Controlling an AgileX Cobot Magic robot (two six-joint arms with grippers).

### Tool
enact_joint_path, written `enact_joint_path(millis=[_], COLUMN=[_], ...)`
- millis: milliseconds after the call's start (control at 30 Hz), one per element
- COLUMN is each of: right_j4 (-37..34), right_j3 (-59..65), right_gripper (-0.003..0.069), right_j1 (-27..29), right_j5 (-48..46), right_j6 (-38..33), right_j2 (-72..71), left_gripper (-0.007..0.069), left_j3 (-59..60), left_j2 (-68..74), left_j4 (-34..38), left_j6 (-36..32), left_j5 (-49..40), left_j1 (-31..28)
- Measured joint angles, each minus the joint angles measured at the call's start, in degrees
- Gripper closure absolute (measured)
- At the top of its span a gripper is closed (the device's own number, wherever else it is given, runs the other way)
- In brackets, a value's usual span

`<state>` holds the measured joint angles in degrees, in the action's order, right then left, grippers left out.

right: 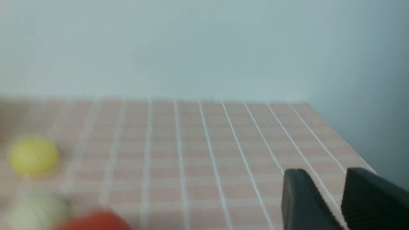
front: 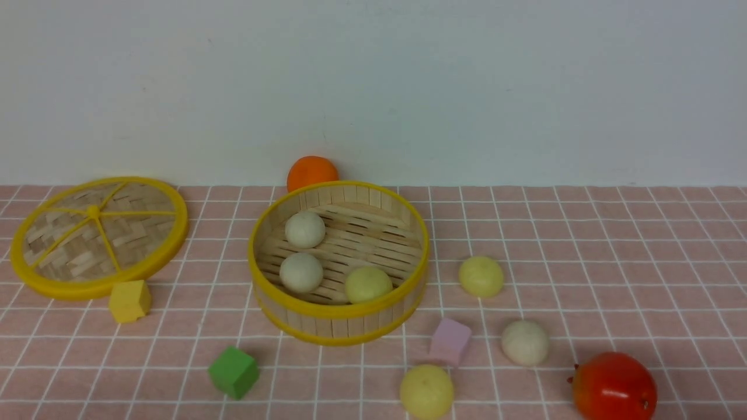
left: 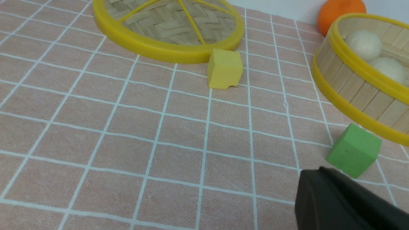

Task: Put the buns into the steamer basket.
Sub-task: Use the right arm to grab a steamed stuffed bun

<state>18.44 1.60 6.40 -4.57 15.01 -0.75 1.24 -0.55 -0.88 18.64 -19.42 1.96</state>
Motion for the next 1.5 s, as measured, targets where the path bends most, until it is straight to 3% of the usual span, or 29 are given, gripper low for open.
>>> enact_joint_path(millis=[267,400,667,767,900,1067,1200,1400,1433,1500], right_j4=[-2.1,-2.2,1.4,5.8,9.1,4.4,-9.4,-30.7,-37.5,-44.9], right_j3=[-0.1,-3.9,-22.3,-30.6,-32.6,-32.2,-32.3,-38.3,-41.7,-45.7], right_gripper=[0.0417,0.0417,0.0417,0.0417,0.0417,0.0417,0.0417,0.0417,0.0417,0.0417], right_j1=[0.0,0.0,0.0,0.0,0.0,0.0,0.0,0.0,0.0,-0.4], right_j5=[14.2,14.6,2.2,-10.1,-21.2,-24.0,-24.4,-29.1,-32.3,-35.8], right_j6=[14.8,21.9,26.3,26.4,26.0,26.0,19.9,-2.4,-11.1,-18.9], right_j2=[0.0,0.3,12.7,22.0,31.9,40.7,47.9,58.8,62.0,66.9], left_gripper=[0.0611,0.0611,0.0611,0.0611,0.0607,0.0604,0.0601,0.0601,0.0601,0.0601], left_j3=[0.0,0.0,0.0,0.0,0.0,0.0,0.0,0.0,0.0,0.0], left_j2=[0.0,0.0,0.0,0.0,0.0,0.0,0.0,0.0,0.0,0.0], left_j4=[0.0,0.0,0.0,0.0,0.0,0.0,0.0,0.0,0.0,0.0], left_j6=[0.0,0.0,0.0,0.0,0.0,0.0,0.0,0.0,0.0,0.0], left_j5=[0.0,0.0,0.0,0.0,0.0,0.0,0.0,0.0,0.0,0.0], left_j1=[0.0,0.0,0.0,0.0,0.0,0.0,0.0,0.0,0.0,0.0])
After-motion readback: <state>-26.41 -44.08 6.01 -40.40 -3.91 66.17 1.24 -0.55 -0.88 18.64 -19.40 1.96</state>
